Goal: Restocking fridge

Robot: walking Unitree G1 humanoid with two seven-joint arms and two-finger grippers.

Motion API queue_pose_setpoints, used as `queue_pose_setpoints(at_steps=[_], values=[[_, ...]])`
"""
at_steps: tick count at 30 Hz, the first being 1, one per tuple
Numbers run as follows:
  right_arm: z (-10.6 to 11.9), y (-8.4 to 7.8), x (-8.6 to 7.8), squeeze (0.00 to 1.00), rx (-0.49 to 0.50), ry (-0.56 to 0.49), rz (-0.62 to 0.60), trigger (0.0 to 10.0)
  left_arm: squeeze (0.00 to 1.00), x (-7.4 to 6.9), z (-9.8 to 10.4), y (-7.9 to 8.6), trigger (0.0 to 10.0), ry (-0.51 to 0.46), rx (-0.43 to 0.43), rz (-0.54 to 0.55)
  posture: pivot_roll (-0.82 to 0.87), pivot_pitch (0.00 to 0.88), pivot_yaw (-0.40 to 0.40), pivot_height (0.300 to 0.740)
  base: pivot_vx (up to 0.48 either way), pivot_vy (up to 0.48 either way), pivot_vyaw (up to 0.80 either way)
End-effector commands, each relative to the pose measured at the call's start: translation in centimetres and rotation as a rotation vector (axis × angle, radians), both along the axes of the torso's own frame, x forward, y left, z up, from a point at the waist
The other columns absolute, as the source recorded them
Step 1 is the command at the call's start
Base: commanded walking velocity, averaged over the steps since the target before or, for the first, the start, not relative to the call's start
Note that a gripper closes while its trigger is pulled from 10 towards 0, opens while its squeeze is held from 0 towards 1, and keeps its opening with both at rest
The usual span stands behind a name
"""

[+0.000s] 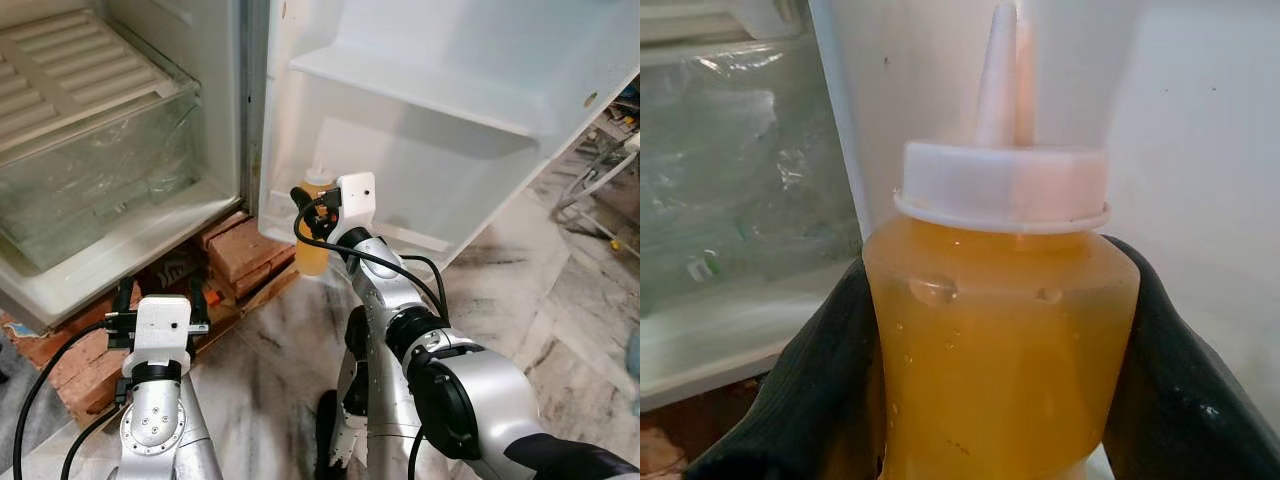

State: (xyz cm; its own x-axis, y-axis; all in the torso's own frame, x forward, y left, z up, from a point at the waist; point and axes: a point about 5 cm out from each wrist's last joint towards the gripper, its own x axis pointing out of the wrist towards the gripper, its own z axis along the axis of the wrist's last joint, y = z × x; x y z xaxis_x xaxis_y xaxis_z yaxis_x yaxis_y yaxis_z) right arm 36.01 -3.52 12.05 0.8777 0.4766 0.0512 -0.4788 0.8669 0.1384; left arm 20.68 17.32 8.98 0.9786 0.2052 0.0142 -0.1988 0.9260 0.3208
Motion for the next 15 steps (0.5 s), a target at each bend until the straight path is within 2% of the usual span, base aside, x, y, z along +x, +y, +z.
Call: queue_pose_setpoints(at_steps=[1,3,5,9,10,12,15], values=[[1.0,1.0,0.1,0.00,0.072,-0.004,0.030,10.0,0.00,0.1,-0.2,-0.1,10.0,0.005,0.004,-0.010,0.27,0.115,-0.191,0.421,0.000,0.000,0.00],[1.1,1.2,0.1,0.00,0.128,0.017,0.069,10.0,0.00,0.0,-0.2,0.0,10.0,0.006,0.011,-0.013,0.27,0.115,-0.187,0.421,0.000,0.000,0.00],[1.0,0.9,0.1,0.00,0.094,-0.007,0.063,10.0,0.00,0.0,-0.2,0.2,10.0,0.006,0.014,-0.014,0.27,0.113,-0.179,0.421,0.000,0.000,0.00],[-0.3,-0.1,-0.2,0.00,0.117,0.049,0.028,10.0,0.00,0.0,-0.2,0.5,10.0,0.009,0.022,-0.015,0.27,0.111,-0.171,0.421,0.000,0.000,0.00],[-1.6,-0.5,-0.9,0.00,0.093,0.062,0.041,10.0,0.00,0.1,-0.2,0.4,10.0,0.009,0.021,-0.016,0.27,0.108,-0.166,0.421,0.000,0.000,0.00],[-2.7,-0.7,-1.7,0.00,0.093,0.077,0.060,10.0,0.00,0.3,-0.1,0.1,10.0,0.004,0.019,-0.023,0.26,0.108,-0.162,0.421,0.000,0.000,0.00],[-2.8,-0.5,-1.9,0.00,0.097,0.074,0.069,10.0,0.00,0.4,0.0,-0.1,10.0,0.002,0.016,-0.029,0.26,0.107,-0.157,0.421,0.000,0.000,0.00]])
